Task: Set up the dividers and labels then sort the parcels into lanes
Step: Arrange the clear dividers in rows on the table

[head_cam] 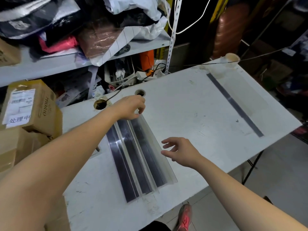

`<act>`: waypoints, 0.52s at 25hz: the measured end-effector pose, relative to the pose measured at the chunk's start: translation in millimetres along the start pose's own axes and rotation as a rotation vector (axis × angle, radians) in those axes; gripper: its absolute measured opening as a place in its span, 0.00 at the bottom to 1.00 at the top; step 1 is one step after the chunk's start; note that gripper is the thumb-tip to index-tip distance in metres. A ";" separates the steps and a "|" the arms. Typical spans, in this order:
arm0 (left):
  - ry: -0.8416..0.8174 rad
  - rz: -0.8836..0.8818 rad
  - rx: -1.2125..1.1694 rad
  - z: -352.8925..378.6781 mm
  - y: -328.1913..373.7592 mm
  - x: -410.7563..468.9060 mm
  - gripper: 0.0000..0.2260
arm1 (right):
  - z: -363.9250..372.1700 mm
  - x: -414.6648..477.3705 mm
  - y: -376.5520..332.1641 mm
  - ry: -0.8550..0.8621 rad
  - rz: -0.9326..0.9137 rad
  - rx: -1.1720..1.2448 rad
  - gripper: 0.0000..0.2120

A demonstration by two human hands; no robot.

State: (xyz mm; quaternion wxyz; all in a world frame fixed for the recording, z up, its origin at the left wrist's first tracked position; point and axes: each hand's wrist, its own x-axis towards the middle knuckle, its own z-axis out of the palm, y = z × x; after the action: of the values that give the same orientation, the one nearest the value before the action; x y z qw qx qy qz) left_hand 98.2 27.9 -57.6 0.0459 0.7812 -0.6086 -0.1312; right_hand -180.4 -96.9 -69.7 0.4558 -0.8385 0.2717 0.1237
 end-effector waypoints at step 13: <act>-0.061 -0.077 -0.056 4.3 -28.9 8.5 0.06 | -0.1 -9.2 4.8 -0.024 0.078 0.095 0.22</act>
State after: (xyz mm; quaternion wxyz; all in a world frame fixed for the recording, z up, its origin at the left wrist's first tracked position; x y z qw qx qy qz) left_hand 126.1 27.4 -69.7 0.0440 0.7981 -0.5753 -0.1735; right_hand -190.8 -95.9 -68.8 0.4931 -0.8032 0.3041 0.1386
